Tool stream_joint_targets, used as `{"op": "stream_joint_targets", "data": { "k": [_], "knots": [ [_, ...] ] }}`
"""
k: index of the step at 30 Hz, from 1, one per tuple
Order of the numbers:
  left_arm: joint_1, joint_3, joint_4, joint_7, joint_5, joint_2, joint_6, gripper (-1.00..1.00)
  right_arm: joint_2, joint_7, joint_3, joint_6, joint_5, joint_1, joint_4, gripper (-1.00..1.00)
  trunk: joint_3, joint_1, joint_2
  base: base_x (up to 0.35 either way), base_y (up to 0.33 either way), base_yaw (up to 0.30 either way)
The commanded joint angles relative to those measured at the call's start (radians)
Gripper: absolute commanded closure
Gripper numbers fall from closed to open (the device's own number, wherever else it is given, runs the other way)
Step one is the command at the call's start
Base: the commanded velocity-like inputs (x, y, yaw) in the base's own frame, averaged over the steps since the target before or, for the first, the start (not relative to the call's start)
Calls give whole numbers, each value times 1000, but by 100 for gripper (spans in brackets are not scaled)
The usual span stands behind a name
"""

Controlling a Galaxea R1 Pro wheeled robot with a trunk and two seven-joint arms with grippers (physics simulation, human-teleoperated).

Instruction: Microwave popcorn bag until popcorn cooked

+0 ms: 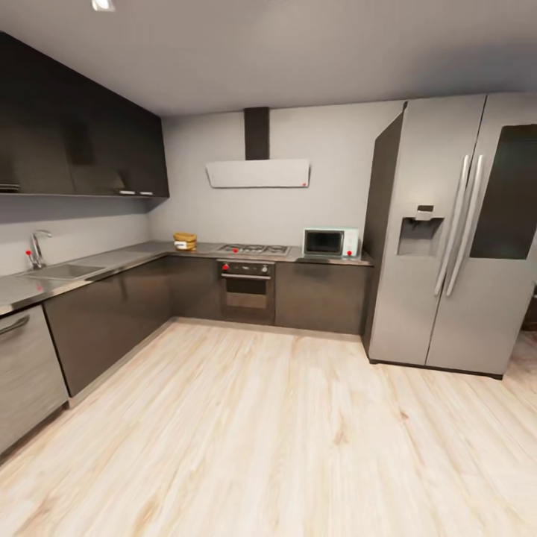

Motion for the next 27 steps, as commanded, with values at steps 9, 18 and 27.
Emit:
{"op": "stream_joint_targets", "data": {
  "k": [9,18,27],
  "knots": [
    [0,-4,-1,-8,5,0,32,-100,0,-8,7,5,1,0,0,-100,2,0,0,194,0,-77],
    [0,-2,-4,-8,4,0,65,-100,-1,-12,7,0,3,0,0,-100,2,0,0,324,0,0],
    [0,-1,-4,-7,4,0,63,-100,-2,-12,1,-3,-3,0,0,-100,2,0,0,325,0,0]
  ]
}}
